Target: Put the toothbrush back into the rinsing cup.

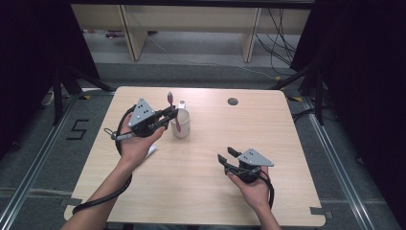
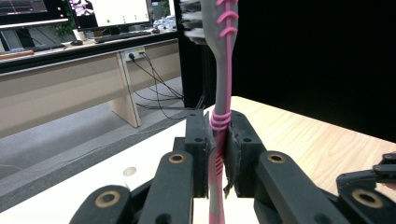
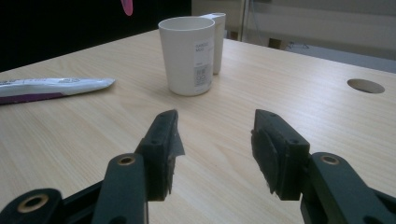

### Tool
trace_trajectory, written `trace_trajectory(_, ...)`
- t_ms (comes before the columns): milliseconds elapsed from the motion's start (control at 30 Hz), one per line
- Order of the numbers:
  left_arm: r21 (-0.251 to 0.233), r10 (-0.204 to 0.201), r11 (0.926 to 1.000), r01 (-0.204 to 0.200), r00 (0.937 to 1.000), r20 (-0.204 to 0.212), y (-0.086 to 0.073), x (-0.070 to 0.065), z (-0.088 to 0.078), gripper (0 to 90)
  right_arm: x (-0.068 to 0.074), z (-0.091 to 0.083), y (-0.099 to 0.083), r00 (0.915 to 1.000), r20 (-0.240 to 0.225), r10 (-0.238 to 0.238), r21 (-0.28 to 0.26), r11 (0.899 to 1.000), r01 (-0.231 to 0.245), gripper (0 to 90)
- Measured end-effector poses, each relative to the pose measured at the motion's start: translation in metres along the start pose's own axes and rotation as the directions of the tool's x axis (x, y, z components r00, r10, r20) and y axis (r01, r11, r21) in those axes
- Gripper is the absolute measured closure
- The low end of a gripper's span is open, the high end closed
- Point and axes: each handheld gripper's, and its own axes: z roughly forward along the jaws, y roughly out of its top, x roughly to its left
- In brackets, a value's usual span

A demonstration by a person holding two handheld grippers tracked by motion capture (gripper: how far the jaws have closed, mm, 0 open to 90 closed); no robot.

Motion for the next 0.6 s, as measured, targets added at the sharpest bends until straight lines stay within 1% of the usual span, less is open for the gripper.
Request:
trace_trajectory(33,-0.002,-0.001,1.0,0.001,1.0,-0.003,0.0,0.001,0.001,80.2,-0.001,0.0,-0.001,0.9998,0.003,-0.017,-0.005,1.0,0.017,51.3)
trace_trajectory(67,-0.003,-0.002,1.0,0.002,1.0,-0.003,0.0,0.002,0.001,80.2,-0.001,0.001,-0.001,1.0,0.008,0.001,0.001,1.0,-0.001,51.3)
trace_trajectory(100,-0.003,-0.004,1.0,0.004,1.0,-0.002,0.0,0.003,0.002,80.2,-0.003,0.001,-0.002,0.9996,0.023,-0.018,-0.009,1.0,0.018,51.3)
trace_trajectory(133,-0.006,-0.008,0.9999,0.008,1.0,-0.002,0.001,0.005,0.003,80.2,-0.002,0.002,-0.003,0.9998,0.013,0.011,-0.006,1.0,-0.011,51.3)
trace_trajectory(167,-0.006,-0.008,0.9999,0.008,1.0,-0.002,0.001,0.005,0.003,80.2,-0.002,0.002,-0.003,0.9998,0.013,0.011,-0.006,1.0,-0.011,51.3)
trace_trajectory(200,-0.006,-0.008,1.0,0.008,1.0,-0.003,0.002,0.005,0.004,80.2,-0.004,0.002,-0.003,0.9999,0.017,-0.002,-0.011,1.0,0.002,51.3)
trace_trajectory(233,-0.008,-0.007,0.9999,0.007,1.0,-0.004,0.003,0.006,0.005,80.2,-0.004,0.001,-0.003,0.9998,0.021,0.003,-0.004,1.0,-0.003,51.3)
trace_trajectory(267,-0.01,0.002,0.9999,-0.002,1.0,-0.007,0.003,0.007,0.006,80.2,-0.005,0.003,-0.004,0.9998,0.018,-0.008,-0.019,1.0,0.009,51.2)
trace_trajectory(300,-0.012,0.011,0.9999,-0.011,0.9999,-0.012,0.004,0.008,0.007,80.2,-0.005,0.003,-0.004,0.9998,0.018,-0.008,-0.019,1.0,0.009,51.2)
trace_trajectory(333,-0.01,0.014,0.9999,-0.014,0.9998,-0.012,0.004,0.008,0.008,80.2,-0.004,0.003,-0.004,0.9998,0.019,0.008,-0.006,1.0,-0.008,51.2)
trace_trajectory(367,-0.006,0.002,1.0,-0.002,0.9999,-0.012,0.004,0.009,0.009,80.2,-0.005,0.003,-0.004,0.9997,0.018,-0.014,-0.006,1.0,0.014,51.1)
trace_trajectory(400,-0.013,0.012,0.9999,-0.012,0.9998,-0.017,0.005,0.01,0.01,80.2,-0.005,0.003,-0.005,0.9999,0.014,-0.004,-0.006,1.0,0.004,51.1)
trace_trajectory(433,-0.012,0.01,0.9999,-0.01,0.9998,-0.018,0.005,0.011,0.011,80.2,-0.004,0.004,-0.006,0.9999,0.008,0.013,-0.005,1.0,-0.013,51.1)
trace_trajectory(467,-0.014,0.005,0.9999,-0.005,0.9997,-0.023,0.006,0.013,0.014,80.2,-0.004,0.004,-0.006,0.9998,0.01,0.019,-0.001,1.0,-0.019,51.1)
trace_trajectory(600,-0.017,0.008,0.9998,-0.008,0.9995,-0.029,0.008,0.016,0.017,80.2,-0.004,0.004,-0.006,0.9999,0.009,0.01,-0.006,1.0,-0.01,51.1)
